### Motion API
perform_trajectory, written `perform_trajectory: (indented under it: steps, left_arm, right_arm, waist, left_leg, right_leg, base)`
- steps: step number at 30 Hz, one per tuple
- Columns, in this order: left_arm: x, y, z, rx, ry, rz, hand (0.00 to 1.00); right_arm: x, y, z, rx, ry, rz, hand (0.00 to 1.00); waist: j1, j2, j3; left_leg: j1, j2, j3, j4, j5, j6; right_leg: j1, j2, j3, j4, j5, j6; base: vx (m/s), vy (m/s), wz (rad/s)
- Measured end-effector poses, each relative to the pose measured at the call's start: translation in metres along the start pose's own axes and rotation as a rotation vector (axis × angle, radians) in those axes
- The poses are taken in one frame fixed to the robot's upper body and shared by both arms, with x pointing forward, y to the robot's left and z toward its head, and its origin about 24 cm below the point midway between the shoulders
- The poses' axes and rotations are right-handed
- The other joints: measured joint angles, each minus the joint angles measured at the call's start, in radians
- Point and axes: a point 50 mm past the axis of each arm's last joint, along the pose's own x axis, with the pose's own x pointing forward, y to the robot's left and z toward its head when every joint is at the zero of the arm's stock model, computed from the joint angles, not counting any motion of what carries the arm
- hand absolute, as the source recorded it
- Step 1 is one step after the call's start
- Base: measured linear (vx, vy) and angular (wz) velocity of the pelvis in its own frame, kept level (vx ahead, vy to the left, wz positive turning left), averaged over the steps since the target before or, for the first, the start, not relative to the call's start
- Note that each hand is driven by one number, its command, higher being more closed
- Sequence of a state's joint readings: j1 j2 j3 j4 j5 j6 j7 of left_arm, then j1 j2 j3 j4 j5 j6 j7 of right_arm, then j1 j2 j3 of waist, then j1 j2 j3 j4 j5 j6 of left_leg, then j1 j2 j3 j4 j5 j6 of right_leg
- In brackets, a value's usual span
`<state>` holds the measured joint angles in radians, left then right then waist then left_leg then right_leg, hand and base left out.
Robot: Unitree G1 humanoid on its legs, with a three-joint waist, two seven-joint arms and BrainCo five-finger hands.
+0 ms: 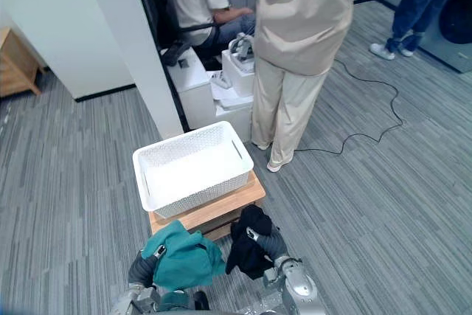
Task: Tidy the bed and pick cloth on bed and put in laundry
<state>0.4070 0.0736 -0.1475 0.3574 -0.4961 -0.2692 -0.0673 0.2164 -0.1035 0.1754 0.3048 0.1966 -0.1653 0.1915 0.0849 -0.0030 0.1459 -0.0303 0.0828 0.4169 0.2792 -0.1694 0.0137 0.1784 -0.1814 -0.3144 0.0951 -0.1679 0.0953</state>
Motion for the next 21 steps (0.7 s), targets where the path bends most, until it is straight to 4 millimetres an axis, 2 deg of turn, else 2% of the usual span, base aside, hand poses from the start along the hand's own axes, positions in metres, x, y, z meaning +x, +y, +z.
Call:
perform_trajectory:
  steps: [2, 3, 4, 5, 6, 7, 8, 9, 11, 12, 14, 15, 16, 17, 18, 19, 20, 21]
  left_arm:
    - [0.001, -0.002, 0.002, -0.005, -0.011, -0.003, 1.0]
    - [0.002, -0.005, 0.007, -0.014, -0.031, -0.013, 1.0]
    - [0.004, -0.013, 0.013, -0.024, -0.054, -0.043, 1.0]
    - [0.004, -0.014, 0.016, -0.022, -0.063, -0.048, 1.0]
    - [0.007, -0.015, 0.024, -0.01, -0.086, -0.06, 1.0]
    - [0.008, -0.014, 0.029, 0.016, -0.091, -0.068, 1.0]
    - [0.01, -0.015, 0.029, 0.025, -0.079, -0.077, 1.0]
    - [0.01, -0.015, 0.029, 0.031, -0.07, -0.08, 1.0]
    - [0.011, -0.014, 0.031, 0.041, -0.071, -0.071, 1.0]
    - [0.011, -0.013, 0.031, 0.044, -0.07, -0.073, 1.0]
    - [0.013, -0.012, 0.031, 0.063, -0.044, -0.081, 1.0]
    - [0.013, -0.012, 0.031, 0.067, -0.037, -0.082, 1.0]
    - [0.013, -0.01, 0.03, 0.075, -0.024, -0.081, 1.0]
    - [0.013, -0.008, 0.029, 0.089, -0.006, -0.084, 1.0]
    - [0.014, -0.009, 0.023, 0.078, 0.021, -0.081, 1.0]
    - [0.013, -0.013, 0.017, 0.073, 0.038, -0.092, 1.0]
    - [0.012, -0.016, 0.015, 0.079, 0.046, -0.108, 1.0]
    - [0.012, -0.023, 0.013, 0.072, 0.047, -0.127, 1.0]
  right_arm:
    - [0.002, 0.0, 0.001, -0.012, -0.002, 0.003, 1.0]
    - [0.003, 0.002, 0.002, -0.015, -0.002, 0.013, 1.0]
    - [0.001, -0.001, 0.0, -0.028, 0.009, 0.008, 1.0]
    - [0.002, -0.001, 0.0, -0.029, 0.009, 0.005, 1.0]
    - [0.003, 0.002, 0.001, -0.03, 0.005, 0.009, 1.0]
    - [0.004, 0.005, 0.0, -0.033, 0.008, 0.011, 1.0]
    - [0.004, 0.007, -0.003, -0.035, 0.021, 0.006, 1.0]
    - [0.004, 0.009, -0.004, -0.027, 0.024, 0.0, 1.0]
    - [0.007, 0.016, -0.001, -0.016, 0.007, -0.003, 1.0]
    - [0.007, 0.017, 0.0, -0.016, -0.001, -0.005, 1.0]
    - [0.009, 0.017, 0.01, -0.015, -0.041, -0.025, 1.0]
    - [0.009, 0.018, 0.014, -0.011, -0.058, -0.03, 1.0]
    - [0.01, 0.02, 0.023, -0.006, -0.094, -0.031, 1.0]
    - [0.009, 0.02, 0.026, 0.005, -0.11, -0.039, 1.0]
    - [0.008, 0.016, 0.024, 0.0, -0.1, -0.049, 1.0]
    - [0.01, 0.012, 0.026, -0.013, -0.094, -0.053, 1.0]
    - [0.01, 0.008, 0.027, -0.011, -0.097, -0.068, 1.0]
    - [0.008, 0.003, 0.026, 0.0, -0.093, -0.09, 1.0]
  waist:
    - [0.0, 0.001, 0.0]
    - [-0.002, -0.002, 0.002]
    - [-0.019, 0.008, -0.004]
    - [-0.02, -0.002, -0.001]
    - [-0.017, -0.035, 0.01]
    - [-0.028, -0.075, 0.015]
    - [-0.04, -0.071, 0.021]
    - [-0.044, -0.072, 0.016]
    - [-0.042, -0.072, 0.016]
    - [-0.043, -0.068, 0.014]
    - [-0.061, -0.055, 0.006]
    - [-0.067, -0.055, 0.005]
    - [-0.068, -0.063, 0.002]
    - [-0.072, -0.097, -0.01]
    - [-0.067, -0.072, -0.01]
    - [-0.066, -0.031, -0.024]
    - [-0.069, -0.021, -0.025]
    - [-0.069, 0.0, -0.022]
  left_leg:
    - [0.015, 0.002, 0.017, 0.001, -0.004, 0.004]
    - [0.014, 0.005, 0.017, 0.009, -0.027, 0.014]
    - [0.024, 0.017, 0.015, 0.001, -0.068, 0.031]
    - [0.032, 0.012, 0.015, -0.006, -0.076, 0.026]
    - [0.058, -0.025, 0.01, -0.026, -0.08, 0.02]
    - [0.087, -0.057, -0.007, -0.045, -0.078, 0.024]
    - [0.117, -0.057, -0.042, -0.048, -0.078, 0.034]
    - [0.125, -0.048, -0.059, -0.049, -0.082, 0.034]
    - [0.153, -0.026, -0.111, -0.072, -0.08, 0.024]
    - [0.155, -0.017, -0.13, -0.076, -0.078, 0.019]
    - [0.161, 0.017, -0.212, -0.096, -0.06, -0.011]
    - [0.165, 0.022, -0.229, -0.104, -0.056, -0.02]
    - [0.171, 0.023, -0.247, -0.106, -0.055, -0.044]
    - [0.179, 0.006, -0.265, -0.113, -0.067, -0.071]
    - [0.2, 0.021, -0.267, -0.122, -0.075, -0.083]
    - [0.206, 0.054, -0.253, -0.135, -0.071, -0.099]
    - [0.212, 0.063, -0.236, -0.142, -0.07, -0.102]
    - [0.238, 0.077, -0.196, -0.172, -0.06, -0.112]
  right_leg:
    - [0.001, -0.003, -0.001, 0.027, 0.003, -0.001]
    - [-0.017, -0.006, -0.001, 0.083, 0.001, -0.001]
    - [-0.093, -0.022, 0.012, 0.269, -0.033, 0.017]
    - [-0.14, -0.045, 0.033, 0.385, -0.047, 0.029]
    - [-0.239, -0.104, 0.08, 0.607, -0.035, 0.033]
    - [-0.317, -0.15, 0.121, 0.777, 0.036, 0.027]
    - [-0.359, -0.152, 0.147, 0.874, 0.078, 0.011]
    - [-0.37, -0.144, 0.151, 0.889, 0.033, -0.003]
    - [-0.402, -0.108, 0.152, 0.832, -0.039, -0.01]
    - [-0.407, -0.094, 0.152, 0.791, -0.047, -0.011]
    - [-0.409, -0.019, 0.168, 0.529, -0.049, 0.009]
    - [-0.401, -0.002, 0.175, 0.443, -0.038, 0.02]
    - [-0.373, 0.027, 0.207, 0.266, 0.04, 0.014]
    - [-0.352, 0.036, 0.242, 0.127, 0.18, 0.004]
    - [-0.331, 0.046, 0.229, 0.136, 0.172, 0.0]
    - [-0.314, 0.075, 0.217, 0.122, 0.172, -0.006]
    - [-0.307, 0.084, 0.21, 0.112, 0.168, -0.012]
    - [-0.3, 0.101, 0.209, 0.109, 0.161, -0.023]
  base:
    - [0.06, 0.014, -0.02]
    - [0.03, 0.086, 0.18]
    - [0.0, 0.093, 0.24]
    - [0.0, 0.071, 0.29]
    - [0.03, 0.014, 0.3]
    - [0.13, 0.003, 0.54]
    - [0.12, 0.02, 0.62]
    - [0.17, -0.002, 0.67]
    - [0.16, -0.022, 0.73]
    - [0.18, -0.072, 0.98]
    - [0.28, -0.167, 1.11]
    - [0.32, -0.226, 1.0]
    - [0.31, -0.251, 0.82]
    - [0.3, -0.246, 0.6]
    - [0.27, -0.213, 0.33]
    - [0.19, -0.12, 0.11]
    - [0.23, -0.12, 0.04]
    - [0.18, -0.091, -0.08]
